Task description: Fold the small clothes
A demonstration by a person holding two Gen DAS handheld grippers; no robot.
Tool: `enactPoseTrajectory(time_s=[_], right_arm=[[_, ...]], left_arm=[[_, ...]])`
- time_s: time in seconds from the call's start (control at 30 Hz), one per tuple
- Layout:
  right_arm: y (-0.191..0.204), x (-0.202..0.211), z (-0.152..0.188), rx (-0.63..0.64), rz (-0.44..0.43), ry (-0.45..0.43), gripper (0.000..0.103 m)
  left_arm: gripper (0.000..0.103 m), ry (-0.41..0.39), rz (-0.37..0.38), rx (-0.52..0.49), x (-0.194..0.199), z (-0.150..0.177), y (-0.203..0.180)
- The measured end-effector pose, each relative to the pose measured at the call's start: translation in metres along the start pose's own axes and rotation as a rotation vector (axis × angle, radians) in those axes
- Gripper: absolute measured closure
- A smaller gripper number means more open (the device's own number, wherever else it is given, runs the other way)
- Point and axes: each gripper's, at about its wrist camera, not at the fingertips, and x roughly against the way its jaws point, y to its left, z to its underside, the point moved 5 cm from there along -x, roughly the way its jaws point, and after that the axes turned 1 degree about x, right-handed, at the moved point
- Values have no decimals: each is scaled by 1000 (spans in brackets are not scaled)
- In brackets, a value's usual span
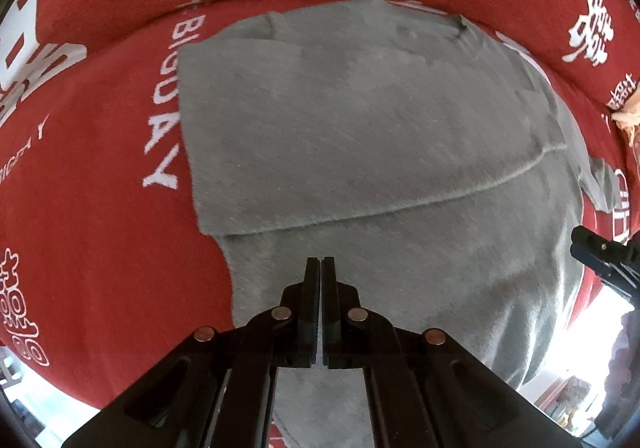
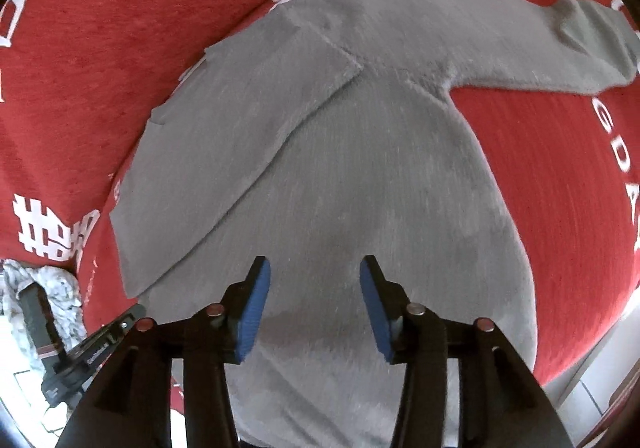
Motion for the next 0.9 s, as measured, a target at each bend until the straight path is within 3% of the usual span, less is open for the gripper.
enactPoseTrajectory(time_s=[0.17,0.47,0.57,0.83,0.87,0.9], right_arm=[[-8,15,18,-30,-5,-5,35],[-22,23,44,-114,-42,-21,32],[-31,25,48,-136,-49,-27,26],[-63,28,39,-171,-64,1,23],[-67,28,36,-175,-69,5,23],[-74,29,30,-180,-73,9,23]], left_arm=[[102,7,22,5,4,3,-8],[102,66,56,-53,-6,10,-36],[102,86,53,-69,-13,13,-46],[102,86,51,-81,-18,5,-85],[77,87,52,-78,-19,2,-91],[0,90,52,-72,-20,-1,-99]])
